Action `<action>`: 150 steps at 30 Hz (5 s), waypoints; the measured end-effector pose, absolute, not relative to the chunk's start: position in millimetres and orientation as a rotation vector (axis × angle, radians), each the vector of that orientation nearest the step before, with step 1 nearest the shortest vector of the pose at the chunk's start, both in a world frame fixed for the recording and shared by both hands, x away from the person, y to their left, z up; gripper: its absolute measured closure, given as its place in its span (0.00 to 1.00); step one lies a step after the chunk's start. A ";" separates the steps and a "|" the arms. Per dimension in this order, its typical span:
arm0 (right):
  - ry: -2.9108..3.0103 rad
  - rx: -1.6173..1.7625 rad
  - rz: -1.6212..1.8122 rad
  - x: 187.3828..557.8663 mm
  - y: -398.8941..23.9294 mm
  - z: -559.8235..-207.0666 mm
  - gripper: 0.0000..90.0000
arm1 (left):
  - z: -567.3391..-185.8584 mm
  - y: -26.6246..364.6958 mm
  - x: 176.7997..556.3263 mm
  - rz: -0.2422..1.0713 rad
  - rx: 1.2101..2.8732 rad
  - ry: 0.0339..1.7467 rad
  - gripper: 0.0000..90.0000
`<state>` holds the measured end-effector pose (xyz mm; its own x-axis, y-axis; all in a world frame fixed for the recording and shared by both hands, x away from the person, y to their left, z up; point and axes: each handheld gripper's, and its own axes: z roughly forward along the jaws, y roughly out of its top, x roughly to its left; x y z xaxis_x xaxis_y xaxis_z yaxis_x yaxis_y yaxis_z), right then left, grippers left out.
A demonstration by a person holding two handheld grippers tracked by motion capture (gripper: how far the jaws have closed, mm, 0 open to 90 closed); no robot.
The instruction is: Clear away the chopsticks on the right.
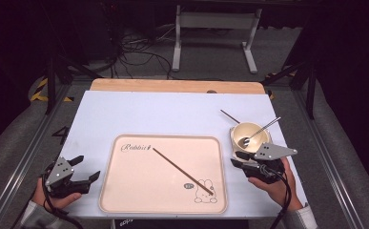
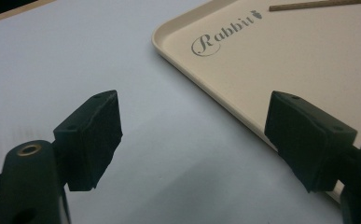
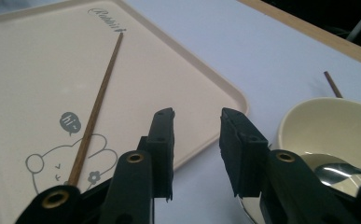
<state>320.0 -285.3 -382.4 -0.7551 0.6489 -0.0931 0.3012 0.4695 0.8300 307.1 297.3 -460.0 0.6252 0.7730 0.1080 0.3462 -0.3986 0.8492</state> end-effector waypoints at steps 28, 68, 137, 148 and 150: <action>2.029 0.980 1.155 317.8 -358.4 -356.8 0.78 | -459.0 298.1 306.7 0.630 1.985 0.886 0.22; 2.120 1.383 0.923 408.5 -396.0 -428.8 0.81 | -460.1 300.0 308.7 0.629 1.980 0.896 0.23; 1.946 1.120 1.247 352.8 -351.9 -365.9 0.94 | -459.6 300.5 307.4 0.631 1.982 0.877 0.22; 2.161 1.013 1.246 330.4 -290.6 -383.6 0.94 | -459.2 300.3 305.7 0.633 1.975 0.872 0.22; 2.189 0.998 1.243 326.0 -279.8 -387.2 0.94 | -458.8 300.1 305.3 0.634 1.974 0.871 0.22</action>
<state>326.0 -279.8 -387.2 -0.6486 0.7610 -0.0173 0.3753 0.3395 0.8625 305.3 300.1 -458.8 0.6266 0.7728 0.1008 0.3341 -0.3832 0.8611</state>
